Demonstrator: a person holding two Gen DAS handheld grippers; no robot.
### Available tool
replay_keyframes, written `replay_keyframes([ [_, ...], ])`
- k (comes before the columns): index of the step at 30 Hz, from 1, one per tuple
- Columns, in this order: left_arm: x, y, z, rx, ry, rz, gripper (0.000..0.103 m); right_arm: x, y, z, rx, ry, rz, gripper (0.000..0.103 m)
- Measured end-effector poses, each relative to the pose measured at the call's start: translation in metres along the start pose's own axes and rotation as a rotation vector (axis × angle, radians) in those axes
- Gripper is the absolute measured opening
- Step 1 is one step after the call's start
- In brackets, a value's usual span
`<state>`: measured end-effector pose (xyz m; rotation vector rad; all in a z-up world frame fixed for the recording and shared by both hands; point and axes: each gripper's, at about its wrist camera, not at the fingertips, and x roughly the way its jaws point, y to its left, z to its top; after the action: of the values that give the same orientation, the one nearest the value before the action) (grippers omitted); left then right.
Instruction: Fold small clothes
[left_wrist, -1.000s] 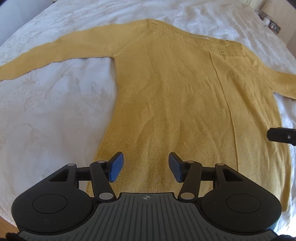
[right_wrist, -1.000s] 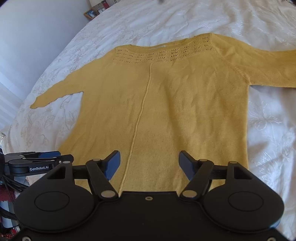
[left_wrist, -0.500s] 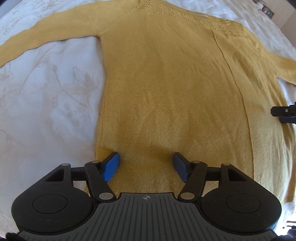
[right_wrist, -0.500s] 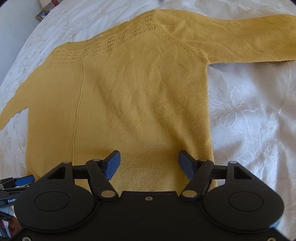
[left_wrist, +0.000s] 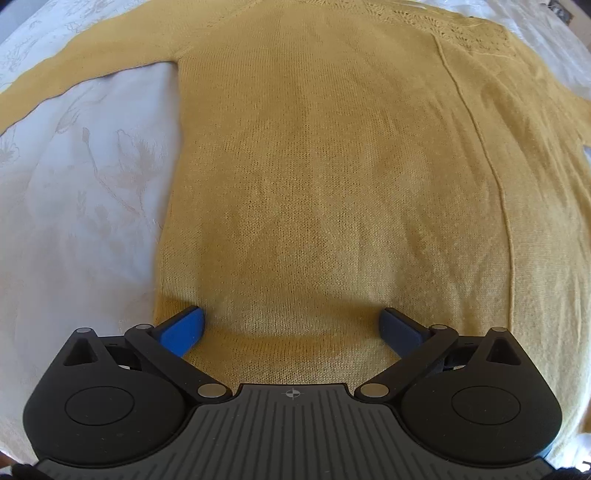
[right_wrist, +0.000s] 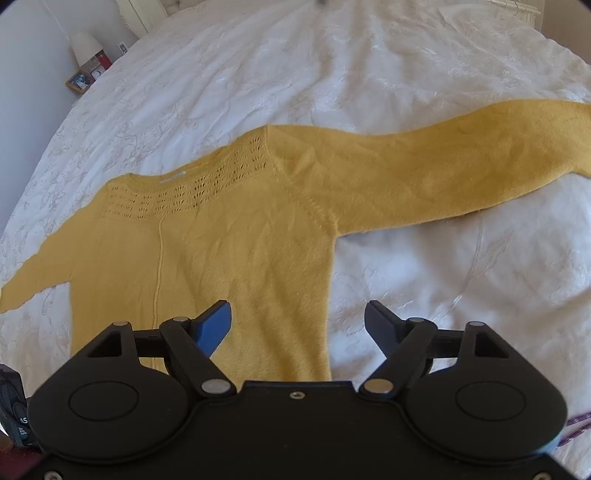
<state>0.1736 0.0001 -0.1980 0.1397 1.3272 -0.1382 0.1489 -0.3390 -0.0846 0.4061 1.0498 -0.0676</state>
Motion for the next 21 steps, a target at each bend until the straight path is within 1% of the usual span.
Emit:
replay_keyframes([
  [3, 0.002, -0.010, -0.002, -0.024, -0.015, 0.042, 0.103, -0.012, -0.026, 0.023, -0.009, -0.033, -0.007, 0.082],
  [7, -0.003, -0.016, 0.002, -0.075, -0.001, 0.073, 0.103, -0.034, -0.081, 0.053, -0.006, -0.071, -0.030, 0.084],
  [9, -0.011, -0.017, 0.004, -0.139, -0.010, 0.083, 0.097, -0.044, -0.112, 0.066, -0.002, -0.092, -0.053, 0.084],
  [10, -0.017, -0.018, 0.006, -0.177, -0.017, 0.081, 0.086, -0.048, -0.126, 0.071, 0.003, -0.100, -0.065, 0.084],
  [11, -0.023, -0.019, 0.007, -0.209, -0.024, 0.081, 0.077, -0.052, -0.142, 0.077, 0.010, -0.107, -0.078, 0.085],
  [12, -0.030, -0.023, 0.009, -0.236, -0.035, 0.081, 0.075, -0.056, -0.157, 0.082, 0.017, -0.113, -0.089, 0.085],
  [14, -0.050, -0.034, 0.014, -0.288, -0.076, 0.076, 0.075, -0.061, -0.184, 0.090, 0.028, -0.122, -0.107, 0.086],
  [15, -0.058, -0.041, 0.017, -0.299, -0.098, 0.071, 0.075, -0.062, -0.197, 0.095, 0.033, -0.125, -0.121, 0.086],
  [16, -0.070, -0.052, 0.021, -0.301, -0.129, 0.066, 0.075, -0.063, -0.208, 0.099, 0.037, -0.127, -0.131, 0.086],
  [18, -0.089, -0.073, 0.028, -0.273, -0.177, 0.068, 0.075, -0.064, -0.230, 0.106, 0.045, -0.133, -0.150, 0.086],
  [21, -0.111, -0.108, 0.042, -0.197, -0.237, 0.053, 0.076, -0.064, -0.257, 0.115, 0.059, -0.138, -0.166, 0.086],
])
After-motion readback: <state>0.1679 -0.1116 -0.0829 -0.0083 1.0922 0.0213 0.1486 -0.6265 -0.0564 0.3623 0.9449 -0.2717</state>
